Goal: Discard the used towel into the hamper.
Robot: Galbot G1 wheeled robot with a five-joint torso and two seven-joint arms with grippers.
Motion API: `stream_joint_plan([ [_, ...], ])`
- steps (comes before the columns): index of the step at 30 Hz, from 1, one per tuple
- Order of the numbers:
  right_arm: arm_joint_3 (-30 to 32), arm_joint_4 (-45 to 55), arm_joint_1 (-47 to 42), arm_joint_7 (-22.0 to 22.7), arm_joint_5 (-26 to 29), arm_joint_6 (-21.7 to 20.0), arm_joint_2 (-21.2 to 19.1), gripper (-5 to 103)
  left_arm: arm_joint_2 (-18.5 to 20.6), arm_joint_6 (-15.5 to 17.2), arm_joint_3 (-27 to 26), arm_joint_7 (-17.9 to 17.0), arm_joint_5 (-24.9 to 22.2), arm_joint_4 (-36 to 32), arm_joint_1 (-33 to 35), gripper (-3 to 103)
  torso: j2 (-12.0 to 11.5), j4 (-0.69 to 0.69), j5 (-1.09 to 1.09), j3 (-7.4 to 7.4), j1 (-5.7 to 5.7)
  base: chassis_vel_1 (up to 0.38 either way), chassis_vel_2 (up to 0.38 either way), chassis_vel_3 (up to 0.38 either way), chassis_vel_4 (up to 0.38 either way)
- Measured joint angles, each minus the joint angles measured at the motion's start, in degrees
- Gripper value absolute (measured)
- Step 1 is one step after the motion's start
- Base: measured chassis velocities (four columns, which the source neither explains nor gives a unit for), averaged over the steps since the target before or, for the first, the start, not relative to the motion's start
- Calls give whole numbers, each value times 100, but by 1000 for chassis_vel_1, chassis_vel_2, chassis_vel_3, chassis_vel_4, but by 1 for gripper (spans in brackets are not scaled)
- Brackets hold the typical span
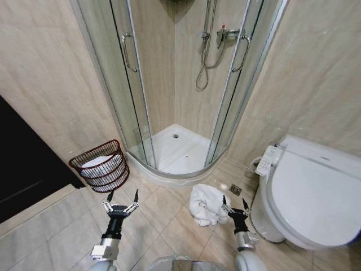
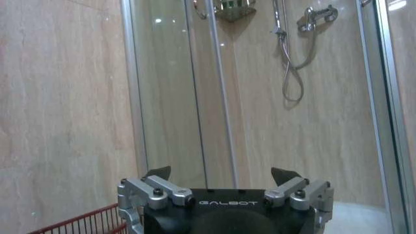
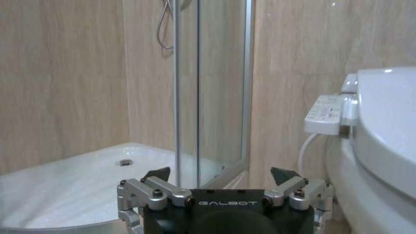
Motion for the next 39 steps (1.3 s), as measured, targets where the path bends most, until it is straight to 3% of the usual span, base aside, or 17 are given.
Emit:
stream_joint_plan([
  [6, -31, 433, -280, 276, -327, 73, 38, 100, 1, 6, 21, -97, 19, -52, -2, 100, -128, 0, 1, -76, -51, 0, 0, 0, 0],
  [19, -48, 2014, -1117, 274, -531, -419, 69, 100, 124, 410, 12, -246, -377, -677, 38, 100, -434, 0, -1, -270, -163, 0, 0, 0, 0],
  [25, -350, 2694, -1458, 511, -1116, -616, 140, 100, 501, 469, -135, -140, -827, -849, 168, 100, -583, 0, 0, -366, -219, 0, 0, 0, 0],
  [27, -416, 2867, -1536, 519, -1255, -674, 204, 100, 521, 611, -151, -74, -915, -880, 129, 100, -623, 1, 0, -392, -232, 0, 0, 0, 0],
  [29, -447, 3071, -1654, 484, -1429, -772, 306, 100, 298, 970, -63, 100, -901, -925, -109, 100, -699, -1, -3, -441, -258, 0, 0, 0, 0],
  [32, -382, 3101, -1672, 501, -1405, -841, 291, 100, 190, 1077, -4, 320, -791, -943, -213, 100, -758, 0, 1, -479, -280, 0, 0, 0, 0],
  [39, -237, 3234, -1738, 518, -1227, -900, 275, 100, 452, 1112, -130, 651, -786, -758, -406, 100, -901, 0, 0, -572, -329, 0, 0, 0, 0],
])
